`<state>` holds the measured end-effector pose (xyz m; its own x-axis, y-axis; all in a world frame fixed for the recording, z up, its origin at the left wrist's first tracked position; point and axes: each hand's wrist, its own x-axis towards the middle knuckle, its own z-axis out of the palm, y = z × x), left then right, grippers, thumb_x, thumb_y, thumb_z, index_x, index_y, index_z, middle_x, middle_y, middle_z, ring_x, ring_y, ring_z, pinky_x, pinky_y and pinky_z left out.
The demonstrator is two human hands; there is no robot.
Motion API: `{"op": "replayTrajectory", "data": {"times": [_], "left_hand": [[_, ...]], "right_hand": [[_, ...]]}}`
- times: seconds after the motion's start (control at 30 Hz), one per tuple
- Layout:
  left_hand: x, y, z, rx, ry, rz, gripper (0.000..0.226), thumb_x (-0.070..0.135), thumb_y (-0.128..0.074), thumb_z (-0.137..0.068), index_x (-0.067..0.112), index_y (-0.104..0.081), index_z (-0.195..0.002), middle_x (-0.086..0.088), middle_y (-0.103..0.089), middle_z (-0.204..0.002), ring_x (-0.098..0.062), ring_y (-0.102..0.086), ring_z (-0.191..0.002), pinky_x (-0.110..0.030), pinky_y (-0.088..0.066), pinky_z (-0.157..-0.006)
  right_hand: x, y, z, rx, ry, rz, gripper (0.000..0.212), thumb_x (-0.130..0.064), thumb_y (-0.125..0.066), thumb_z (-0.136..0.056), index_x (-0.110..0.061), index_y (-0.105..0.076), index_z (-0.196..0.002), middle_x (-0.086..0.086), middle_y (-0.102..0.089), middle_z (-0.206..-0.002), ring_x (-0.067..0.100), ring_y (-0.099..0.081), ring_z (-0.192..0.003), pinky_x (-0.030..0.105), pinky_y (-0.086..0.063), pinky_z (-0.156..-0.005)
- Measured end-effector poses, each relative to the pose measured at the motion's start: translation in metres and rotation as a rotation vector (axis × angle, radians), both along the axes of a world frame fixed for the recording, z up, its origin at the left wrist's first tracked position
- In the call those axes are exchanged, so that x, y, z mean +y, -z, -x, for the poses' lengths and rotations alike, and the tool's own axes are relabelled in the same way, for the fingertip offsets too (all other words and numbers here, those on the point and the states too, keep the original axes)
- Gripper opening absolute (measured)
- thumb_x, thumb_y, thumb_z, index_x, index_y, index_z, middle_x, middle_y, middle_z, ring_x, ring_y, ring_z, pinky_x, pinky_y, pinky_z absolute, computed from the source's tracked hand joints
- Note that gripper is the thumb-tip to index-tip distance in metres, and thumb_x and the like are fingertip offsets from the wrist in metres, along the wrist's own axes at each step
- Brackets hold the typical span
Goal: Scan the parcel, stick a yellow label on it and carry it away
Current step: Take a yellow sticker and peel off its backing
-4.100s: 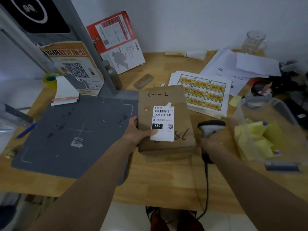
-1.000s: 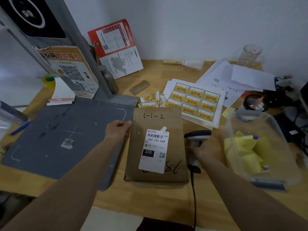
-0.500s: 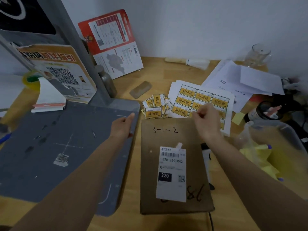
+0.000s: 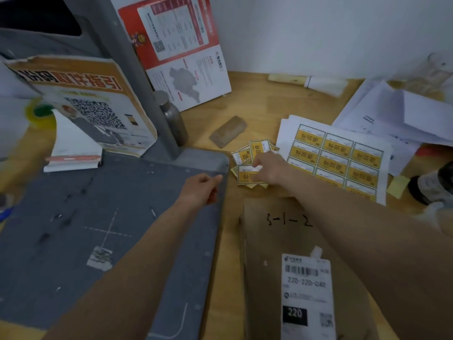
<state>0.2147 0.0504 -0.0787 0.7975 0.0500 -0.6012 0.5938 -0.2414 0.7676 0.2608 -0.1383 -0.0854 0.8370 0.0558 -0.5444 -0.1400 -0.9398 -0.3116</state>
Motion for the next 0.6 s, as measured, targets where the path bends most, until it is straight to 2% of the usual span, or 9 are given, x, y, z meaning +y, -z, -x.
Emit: {"op": "replayTrajectory", "data": {"times": [0.13, 0.23, 0.33, 0.4, 0.5, 0.57, 0.6], "left_hand": [[0.013, 0.011, -0.006, 0.056, -0.023, -0.025, 0.032, 0.029, -0.062, -0.091, 0.012, -0.052, -0.067, -0.006, -0.055, -0.065, -0.019, -0.052, -0.059, -0.036, -0.045, -0.07], [0.016, 0.017, -0.007, 0.078, -0.089, 0.019, 0.032, 0.024, -0.062, -0.092, 0.012, -0.051, -0.064, -0.008, -0.051, -0.062, -0.019, -0.047, -0.054, -0.036, -0.042, -0.069], [0.018, 0.02, -0.007, 0.097, -0.121, 0.044, 0.031, 0.02, -0.061, -0.093, 0.01, -0.054, -0.064, -0.007, -0.05, -0.06, -0.015, -0.045, -0.049, -0.03, -0.04, -0.057], [0.019, 0.023, -0.006, 0.109, -0.107, 0.021, 0.031, 0.021, -0.061, -0.093, 0.008, -0.055, -0.065, -0.008, -0.052, -0.062, -0.015, -0.047, -0.051, -0.027, -0.04, -0.055], [0.018, 0.024, -0.005, 0.12, -0.087, 0.013, 0.03, 0.022, -0.061, -0.092, 0.008, -0.055, -0.067, -0.009, -0.053, -0.066, -0.017, -0.048, -0.056, -0.028, -0.043, -0.06], [0.015, 0.022, -0.005, 0.11, -0.086, 0.024, 0.021, 0.021, -0.061, -0.092, 0.005, -0.057, -0.08, -0.007, -0.053, -0.067, -0.015, -0.049, -0.056, -0.026, -0.046, -0.059], [0.012, 0.02, -0.005, 0.095, -0.089, 0.031, 0.018, 0.021, -0.062, -0.092, 0.004, -0.056, -0.089, -0.006, -0.054, -0.067, -0.014, -0.05, -0.056, -0.025, -0.047, -0.057]], "right_hand": [[0.009, 0.023, -0.013, -0.041, -0.179, 0.196, 0.071, -0.034, -0.074, -0.076, -0.012, -0.04, -0.134, 0.017, -0.036, -0.14, 0.036, -0.029, -0.131, 0.046, -0.037, -0.103], [0.012, 0.03, -0.017, -0.109, -0.288, 0.37, 0.082, -0.038, -0.077, -0.072, -0.006, -0.035, -0.134, 0.017, -0.037, -0.139, 0.034, -0.033, -0.131, 0.045, -0.037, -0.101], [0.011, 0.032, -0.019, -0.135, -0.34, 0.43, 0.082, -0.037, -0.078, -0.072, -0.006, -0.034, -0.134, 0.015, -0.044, -0.137, 0.032, -0.04, -0.128, 0.044, -0.039, -0.101], [0.01, 0.034, -0.02, -0.101, -0.315, 0.363, 0.069, -0.029, -0.076, -0.075, -0.009, -0.038, -0.129, 0.013, -0.052, -0.129, 0.031, -0.049, -0.12, 0.043, -0.042, -0.095], [0.006, 0.03, -0.018, -0.074, -0.211, 0.207, 0.035, -0.016, -0.068, -0.082, -0.011, -0.05, -0.112, 0.009, -0.059, -0.11, 0.031, -0.057, -0.104, 0.038, -0.044, -0.077], [0.002, 0.021, -0.017, -0.099, -0.11, 0.064, 0.014, -0.016, -0.065, -0.085, -0.009, -0.054, -0.09, 0.007, -0.057, -0.089, 0.028, -0.059, -0.087, 0.033, -0.042, -0.066], [0.0, 0.014, -0.016, -0.112, -0.032, -0.039, 0.015, -0.017, -0.065, -0.086, -0.009, -0.053, -0.082, 0.006, -0.054, -0.081, 0.026, -0.06, -0.077, 0.033, -0.041, -0.061]]}}
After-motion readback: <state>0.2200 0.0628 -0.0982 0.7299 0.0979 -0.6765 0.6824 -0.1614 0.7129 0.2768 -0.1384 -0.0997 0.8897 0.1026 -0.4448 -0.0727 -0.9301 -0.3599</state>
